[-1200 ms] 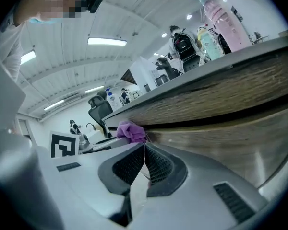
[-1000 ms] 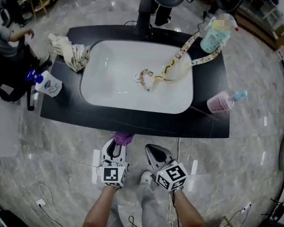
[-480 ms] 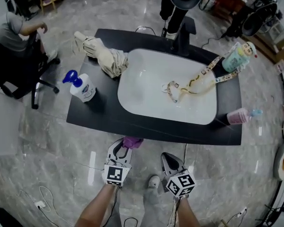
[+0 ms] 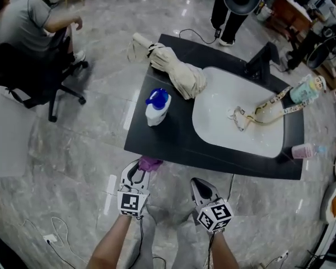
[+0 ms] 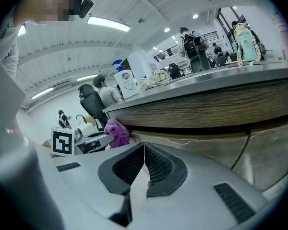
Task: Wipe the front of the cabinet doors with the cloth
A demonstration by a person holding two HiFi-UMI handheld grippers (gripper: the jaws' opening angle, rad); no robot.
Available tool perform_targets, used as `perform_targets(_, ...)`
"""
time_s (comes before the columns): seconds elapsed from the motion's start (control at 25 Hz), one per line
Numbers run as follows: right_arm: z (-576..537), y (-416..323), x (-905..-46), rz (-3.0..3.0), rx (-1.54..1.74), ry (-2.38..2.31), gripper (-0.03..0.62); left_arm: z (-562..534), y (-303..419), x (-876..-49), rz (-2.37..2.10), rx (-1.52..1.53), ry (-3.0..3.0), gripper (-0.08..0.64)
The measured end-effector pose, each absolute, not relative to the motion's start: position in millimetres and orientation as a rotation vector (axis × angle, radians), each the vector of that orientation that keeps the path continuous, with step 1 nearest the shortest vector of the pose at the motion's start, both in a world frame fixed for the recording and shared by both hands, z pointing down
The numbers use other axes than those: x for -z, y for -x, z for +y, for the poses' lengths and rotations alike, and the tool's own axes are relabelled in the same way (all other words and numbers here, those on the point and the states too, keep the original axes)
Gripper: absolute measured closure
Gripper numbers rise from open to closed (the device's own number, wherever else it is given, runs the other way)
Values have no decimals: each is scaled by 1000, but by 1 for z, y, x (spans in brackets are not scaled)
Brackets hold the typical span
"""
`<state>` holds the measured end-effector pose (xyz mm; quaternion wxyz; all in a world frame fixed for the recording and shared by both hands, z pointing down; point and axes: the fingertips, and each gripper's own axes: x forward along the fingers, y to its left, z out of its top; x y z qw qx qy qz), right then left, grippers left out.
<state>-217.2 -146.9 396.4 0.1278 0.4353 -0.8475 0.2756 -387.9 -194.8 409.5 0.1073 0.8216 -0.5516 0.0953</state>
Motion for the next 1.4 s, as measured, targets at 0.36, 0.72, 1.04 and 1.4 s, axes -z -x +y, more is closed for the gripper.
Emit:
perform_targets(0.36, -142, 280, -392, -2528, -855, -1189, 565, -195, 423, -407, -1613, -296, -2454, 462)
perform_targets(0.72, -107, 223, -405, -2534, -929, -1233, 565, -159, 379, -401, -1686, -213, -2358, 462)
perform_targets(1.04, -67, 100, -427, -2459, -1004, -1361, 565, -127, 241, -438, -1577, -208, -2355, 462)
perform_targets(1.4, -32, 41, -481, -2354, -1086, -1498, 565, -138, 178, -482, -1513, -214, -2378, 462)
